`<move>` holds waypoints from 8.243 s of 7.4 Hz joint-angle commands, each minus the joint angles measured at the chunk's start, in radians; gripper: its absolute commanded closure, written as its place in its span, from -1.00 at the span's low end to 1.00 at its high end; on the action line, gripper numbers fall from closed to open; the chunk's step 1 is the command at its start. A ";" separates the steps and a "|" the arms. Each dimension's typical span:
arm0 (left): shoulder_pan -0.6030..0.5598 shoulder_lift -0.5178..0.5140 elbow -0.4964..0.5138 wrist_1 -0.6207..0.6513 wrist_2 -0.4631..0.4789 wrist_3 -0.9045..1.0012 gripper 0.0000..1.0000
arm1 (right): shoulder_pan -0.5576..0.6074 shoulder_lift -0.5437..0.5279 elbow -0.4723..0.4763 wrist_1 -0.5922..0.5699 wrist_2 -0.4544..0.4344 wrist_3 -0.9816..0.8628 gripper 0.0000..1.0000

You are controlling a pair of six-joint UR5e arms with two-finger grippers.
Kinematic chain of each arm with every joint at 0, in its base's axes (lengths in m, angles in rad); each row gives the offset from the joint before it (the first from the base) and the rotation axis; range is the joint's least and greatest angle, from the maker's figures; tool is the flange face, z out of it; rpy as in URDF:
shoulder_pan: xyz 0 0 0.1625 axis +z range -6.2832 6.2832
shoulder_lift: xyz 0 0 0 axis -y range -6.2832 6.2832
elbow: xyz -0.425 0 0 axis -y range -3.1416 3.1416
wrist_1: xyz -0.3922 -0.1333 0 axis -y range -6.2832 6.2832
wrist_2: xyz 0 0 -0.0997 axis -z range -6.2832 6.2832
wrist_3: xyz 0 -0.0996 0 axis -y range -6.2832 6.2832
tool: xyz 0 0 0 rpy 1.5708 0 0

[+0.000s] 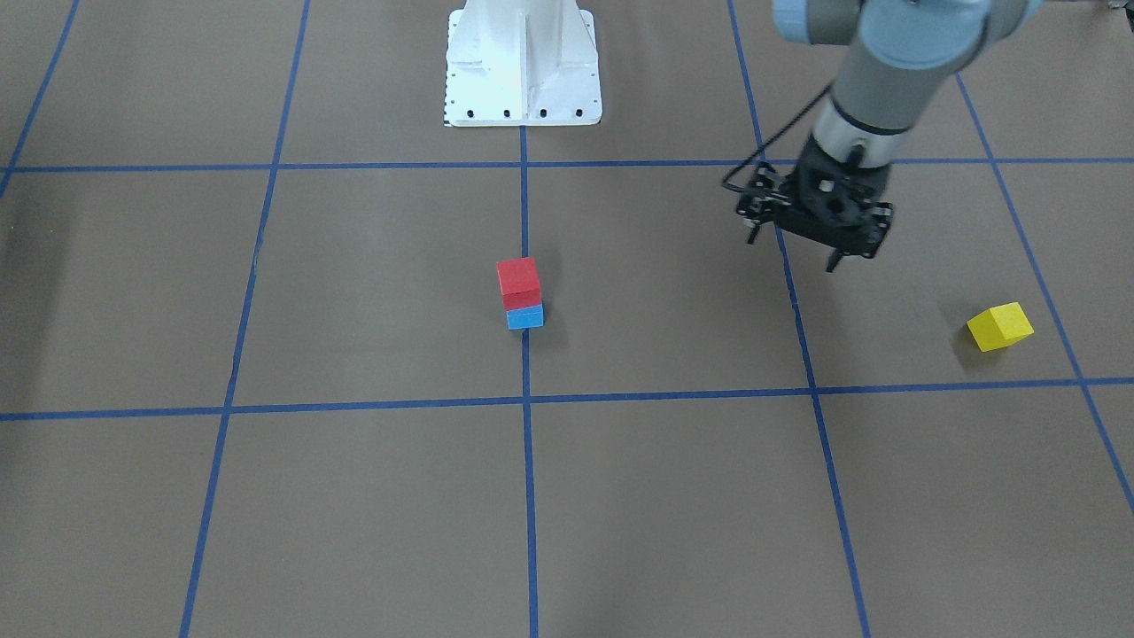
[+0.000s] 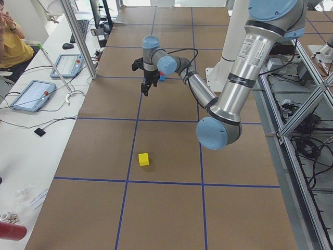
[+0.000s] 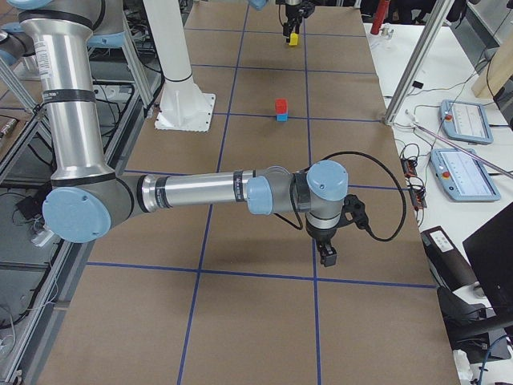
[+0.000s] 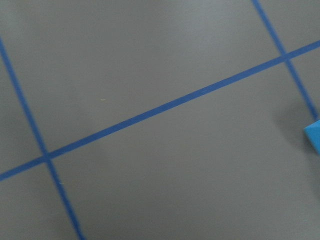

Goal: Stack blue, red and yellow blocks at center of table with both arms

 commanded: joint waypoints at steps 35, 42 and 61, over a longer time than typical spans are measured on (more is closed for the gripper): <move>-0.071 0.023 0.398 -0.524 0.074 -0.524 1.00 | 0.004 -0.063 -0.009 0.035 0.011 0.014 -1.00; 0.382 -0.643 0.425 -0.003 0.249 -0.915 1.00 | 0.004 -0.063 -0.005 0.037 0.003 0.089 -1.00; 0.307 -0.507 -0.047 0.395 0.259 -0.652 -0.98 | 0.004 -0.049 -0.008 0.035 0.003 0.106 -1.00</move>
